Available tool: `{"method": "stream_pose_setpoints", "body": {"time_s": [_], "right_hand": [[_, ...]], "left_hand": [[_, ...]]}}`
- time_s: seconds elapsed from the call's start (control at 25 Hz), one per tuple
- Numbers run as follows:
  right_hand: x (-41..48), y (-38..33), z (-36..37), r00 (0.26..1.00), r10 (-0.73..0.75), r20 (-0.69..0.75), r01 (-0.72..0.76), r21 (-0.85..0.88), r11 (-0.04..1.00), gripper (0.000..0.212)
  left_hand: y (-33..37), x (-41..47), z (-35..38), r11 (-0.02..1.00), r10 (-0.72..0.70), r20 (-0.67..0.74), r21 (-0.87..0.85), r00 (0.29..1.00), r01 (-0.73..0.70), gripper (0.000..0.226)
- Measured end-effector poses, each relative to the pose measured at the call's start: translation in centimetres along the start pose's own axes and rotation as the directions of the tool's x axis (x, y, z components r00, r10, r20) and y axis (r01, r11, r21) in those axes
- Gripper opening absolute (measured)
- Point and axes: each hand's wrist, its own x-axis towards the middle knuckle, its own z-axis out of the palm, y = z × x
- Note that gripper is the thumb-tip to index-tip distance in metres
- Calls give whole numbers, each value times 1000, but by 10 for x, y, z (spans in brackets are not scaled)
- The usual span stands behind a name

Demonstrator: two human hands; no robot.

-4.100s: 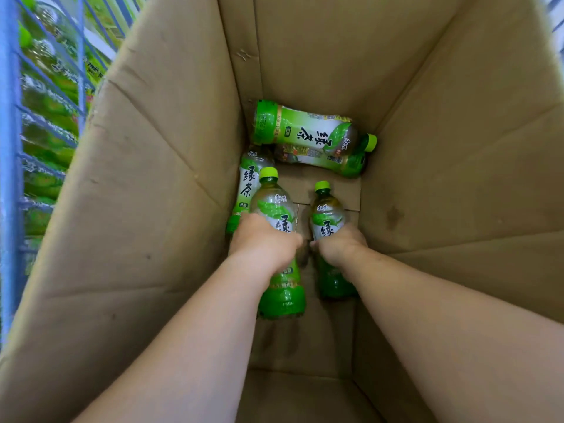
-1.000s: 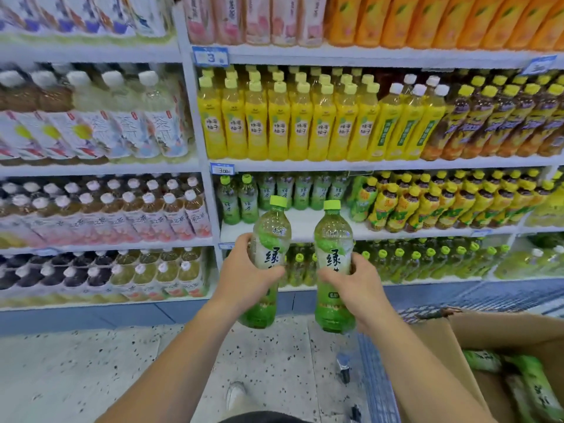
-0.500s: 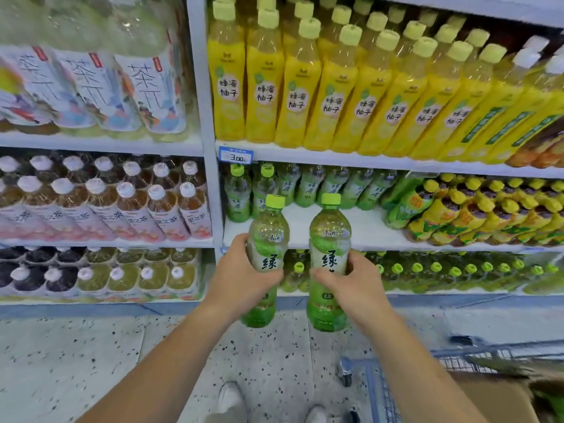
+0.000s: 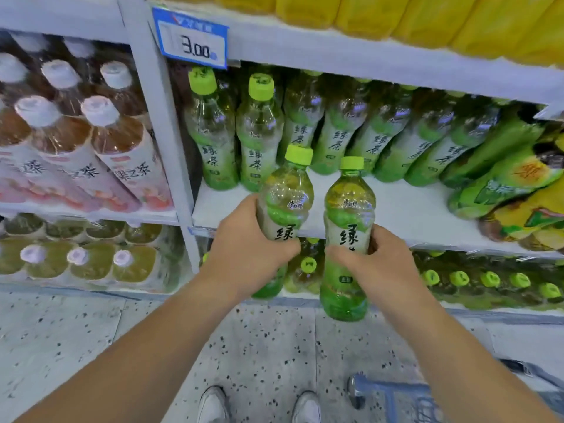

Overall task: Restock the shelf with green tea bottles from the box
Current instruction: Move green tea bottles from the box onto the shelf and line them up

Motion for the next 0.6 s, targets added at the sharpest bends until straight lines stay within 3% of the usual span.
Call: {"method": "stream_pose_setpoints", "body": {"time_s": [0.2,0.4,0.6], "right_hand": [[38,6,-1,995,-92,28,91,32,995,23],[69,-10,-10,959,-269,-89,275,53,960,31],[91,-3,-10,930,-336,-151,356,131,925,37]], "left_hand": [[4,28,16,995,103,-71,10,992,-102,43],[24,45,32,972,233,-216,29,948,-233,35],[25,59,55,966,254,-295,39,921,-254,42]]}}
